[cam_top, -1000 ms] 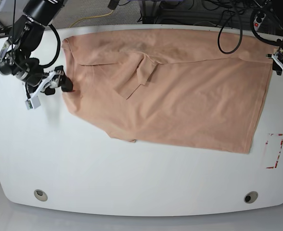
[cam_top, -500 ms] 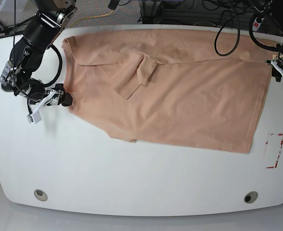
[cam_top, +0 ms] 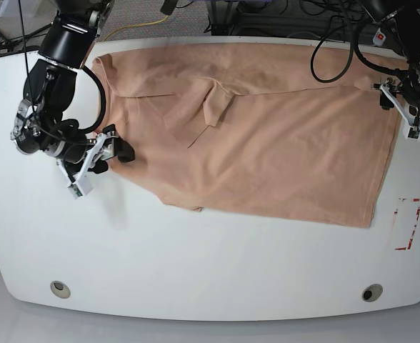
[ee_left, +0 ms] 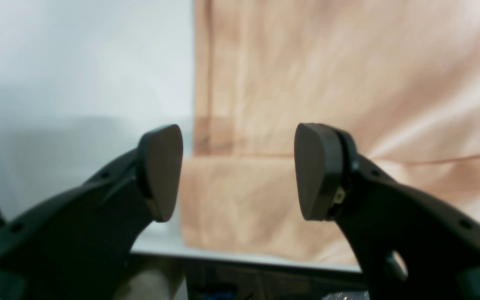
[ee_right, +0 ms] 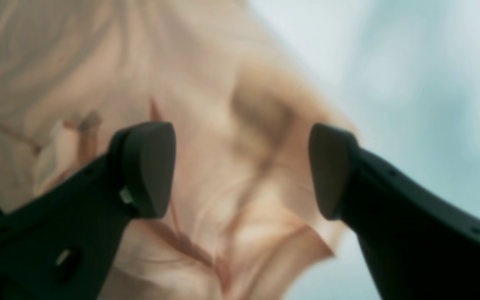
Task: Fold the T-shirt properly
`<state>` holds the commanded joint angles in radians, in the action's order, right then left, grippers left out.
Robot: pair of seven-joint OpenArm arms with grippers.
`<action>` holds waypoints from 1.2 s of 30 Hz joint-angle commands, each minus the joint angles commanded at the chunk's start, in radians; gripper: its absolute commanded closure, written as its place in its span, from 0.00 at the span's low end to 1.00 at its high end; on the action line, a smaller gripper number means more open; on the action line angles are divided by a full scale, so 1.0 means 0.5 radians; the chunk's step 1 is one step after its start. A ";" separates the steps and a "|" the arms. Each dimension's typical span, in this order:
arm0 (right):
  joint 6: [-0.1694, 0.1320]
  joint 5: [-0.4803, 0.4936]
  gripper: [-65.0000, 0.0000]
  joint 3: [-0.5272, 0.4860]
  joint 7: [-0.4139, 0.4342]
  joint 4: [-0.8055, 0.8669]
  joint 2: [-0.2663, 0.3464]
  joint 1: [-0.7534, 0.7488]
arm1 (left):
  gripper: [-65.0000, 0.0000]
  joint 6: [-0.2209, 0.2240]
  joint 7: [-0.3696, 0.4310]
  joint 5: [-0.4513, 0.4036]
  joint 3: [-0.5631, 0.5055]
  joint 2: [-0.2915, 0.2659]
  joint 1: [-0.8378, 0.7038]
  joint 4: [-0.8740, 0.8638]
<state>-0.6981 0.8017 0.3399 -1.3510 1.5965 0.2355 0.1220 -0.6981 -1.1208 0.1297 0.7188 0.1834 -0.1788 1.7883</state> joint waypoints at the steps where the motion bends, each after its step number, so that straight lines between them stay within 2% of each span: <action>1: 0.000 0.000 0.26 -0.046 0.000 -0.006 -0.006 -0.003 | 0.40 0.000 0.000 0.000 0.000 0.000 -0.009 -0.003; 7: 0.000 0.006 0.26 -0.270 0.000 -0.114 -0.092 -0.006 | 0.40 0.000 0.000 -0.003 0.003 -0.006 -0.037 -0.009; 11: 0.000 0.006 0.26 -0.439 0.003 -0.181 -0.095 -0.006 | 0.40 0.000 0.003 -0.003 -0.009 -0.006 -0.058 -0.015; 16: 0.000 0.006 0.29 -0.509 0.034 -0.313 -0.129 -0.003 | 0.40 0.000 0.003 -0.006 -0.009 -0.009 -0.061 -0.021; 19: 0.000 0.003 0.43 -0.516 0.086 -0.381 -0.141 -0.003 | 0.40 0.000 0.003 -0.006 -0.009 -0.006 -0.064 -0.089; 23: 0.000 0.006 0.75 -0.522 0.141 -0.393 -0.144 -0.006 | 0.40 0.000 0.098 -0.006 -0.006 -0.006 -0.080 -0.215; 27: 0.000 0.006 0.96 -0.512 0.144 -0.384 -0.157 0.003 | 0.40 0.000 0.172 -0.006 -0.009 -0.006 -0.129 -0.267; 29: 0.000 0.006 1.00 -0.500 0.144 -0.381 -0.160 0.012 | 0.40 0.000 0.190 -0.009 -0.009 -0.006 -0.147 -0.270; 33: 0.000 0.006 1.00 -0.374 0.147 -0.322 -0.160 0.012 | 0.40 0.000 0.212 -0.080 -0.012 -0.009 -0.175 -0.270; 36: 0.000 0.000 1.00 -0.359 0.147 -0.307 -0.160 0.043 | 0.40 0.000 0.212 -0.114 -0.012 -0.009 -0.181 -0.270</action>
<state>-0.6981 0.8017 0.1603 -1.2774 1.4431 0.1557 0.1435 -0.6981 -1.0150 0.0729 0.7127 0.1788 -0.2693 1.6533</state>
